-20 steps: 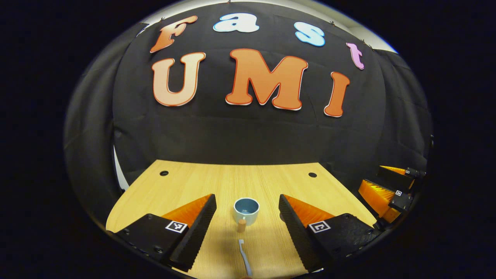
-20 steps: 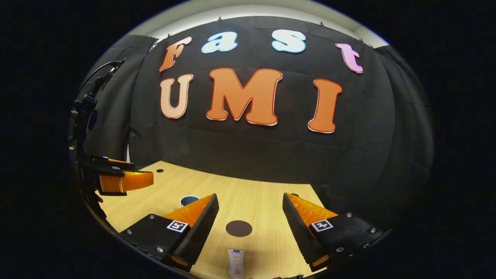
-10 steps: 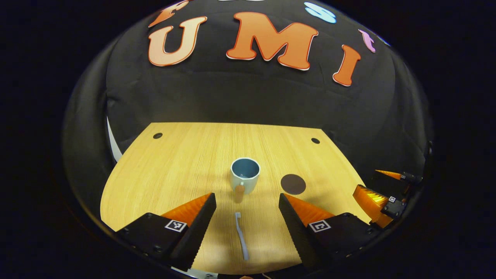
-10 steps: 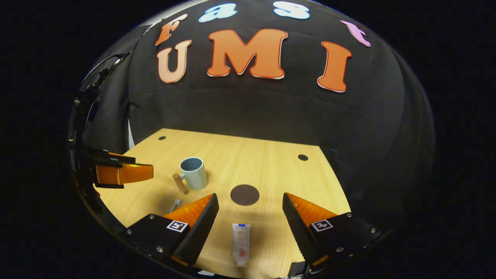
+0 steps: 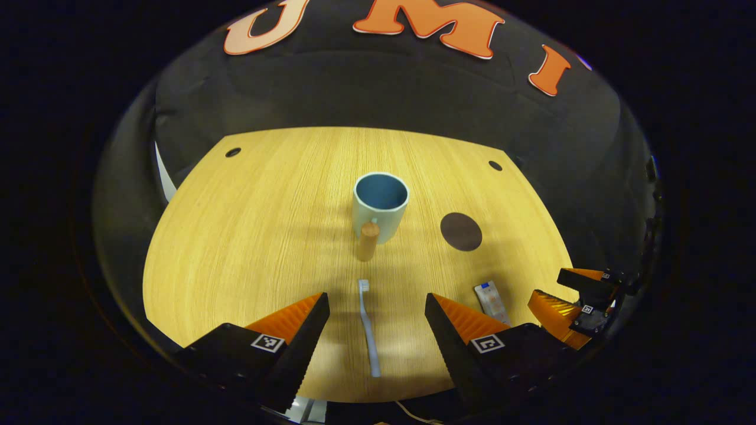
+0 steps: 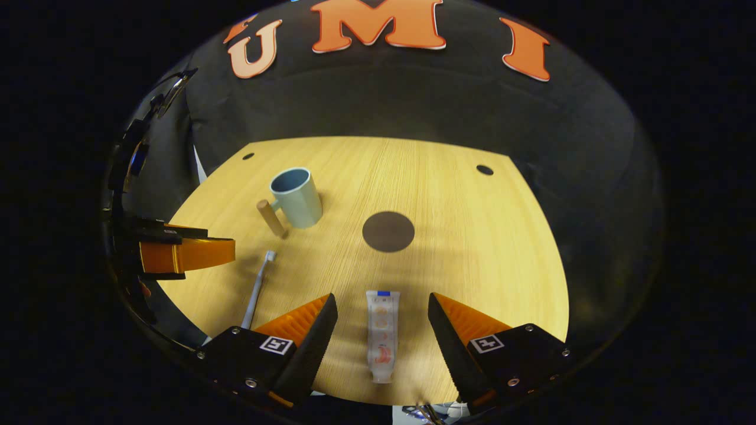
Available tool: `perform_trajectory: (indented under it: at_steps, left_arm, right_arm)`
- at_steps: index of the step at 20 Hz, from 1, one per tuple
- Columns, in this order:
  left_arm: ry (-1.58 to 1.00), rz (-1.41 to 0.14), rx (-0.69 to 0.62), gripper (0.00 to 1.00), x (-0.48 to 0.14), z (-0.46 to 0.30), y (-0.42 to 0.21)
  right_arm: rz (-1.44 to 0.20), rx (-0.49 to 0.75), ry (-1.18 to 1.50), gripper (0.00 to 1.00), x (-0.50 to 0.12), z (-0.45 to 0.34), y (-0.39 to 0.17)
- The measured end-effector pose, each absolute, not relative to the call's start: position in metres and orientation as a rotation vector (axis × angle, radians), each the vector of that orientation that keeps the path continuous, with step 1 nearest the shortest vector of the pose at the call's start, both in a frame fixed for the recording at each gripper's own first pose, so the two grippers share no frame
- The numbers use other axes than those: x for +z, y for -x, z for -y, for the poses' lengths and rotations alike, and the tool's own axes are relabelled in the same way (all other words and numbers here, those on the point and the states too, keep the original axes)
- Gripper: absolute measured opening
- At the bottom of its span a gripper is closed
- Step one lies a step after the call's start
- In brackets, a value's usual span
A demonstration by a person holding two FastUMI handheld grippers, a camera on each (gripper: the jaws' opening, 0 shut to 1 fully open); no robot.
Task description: Put the toothbrush and toothpaste on the desktop into the cup, then pick up the cup and place it on the coaster on the desktop.
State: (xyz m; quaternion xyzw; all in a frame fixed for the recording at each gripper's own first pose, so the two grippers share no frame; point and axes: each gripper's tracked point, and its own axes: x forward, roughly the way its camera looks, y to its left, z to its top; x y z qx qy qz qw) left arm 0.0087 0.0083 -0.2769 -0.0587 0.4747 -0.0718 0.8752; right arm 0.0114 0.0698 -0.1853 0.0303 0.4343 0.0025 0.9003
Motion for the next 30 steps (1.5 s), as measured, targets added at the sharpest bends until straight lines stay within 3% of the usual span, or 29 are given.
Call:
perform_trajectory:
  at_steps: [8,16,19,21,24,26,27,28,30]
  left_arm:
    - [0.178,-1.25,-0.133,0.96,-0.33,-0.005,0.019]
    - [0.19,-1.403,-0.088,0.96,-0.374,0.0,0.017]
    - [0.168,-1.433,-0.08,0.84,-0.383,-0.001,0.016]
    - [0.124,-1.425,-0.081,0.86,-0.384,-0.002,0.012]
    - [0.068,-1.435,-0.07,0.78,-0.386,-0.007,0.014]
    - [0.001,-1.447,-0.062,0.69,-0.387,-0.017,0.016]
    - [-0.01,-1.444,-0.071,0.55,-0.385,-0.016,0.015]
    - [-0.011,-1.452,-0.075,0.49,-0.385,-0.016,0.017]
    - [-0.003,-1.463,-0.061,0.47,-0.382,-0.013,0.013]
  right_arm:
    - [-1.065,0.027,-0.082,0.85,-0.185,-0.076,-0.031]
    - [-1.194,0.027,-0.094,0.78,-0.205,-0.074,-0.037]
    - [-1.221,0.021,-0.101,0.76,-0.213,-0.073,-0.035]
    - [-1.234,0.017,-0.101,0.71,-0.217,-0.072,-0.034]
    - [-1.25,0.014,-0.097,0.76,-0.22,-0.073,-0.031]
    - [-1.257,0.013,-0.095,0.76,-0.222,-0.074,-0.028]
    - [-1.26,0.012,-0.096,0.76,-0.223,-0.075,-0.027]
    - [-1.26,0.01,-0.095,0.76,-0.223,-0.075,-0.026]
    - [-1.263,0.003,-0.087,0.76,-0.224,-0.073,-0.025]
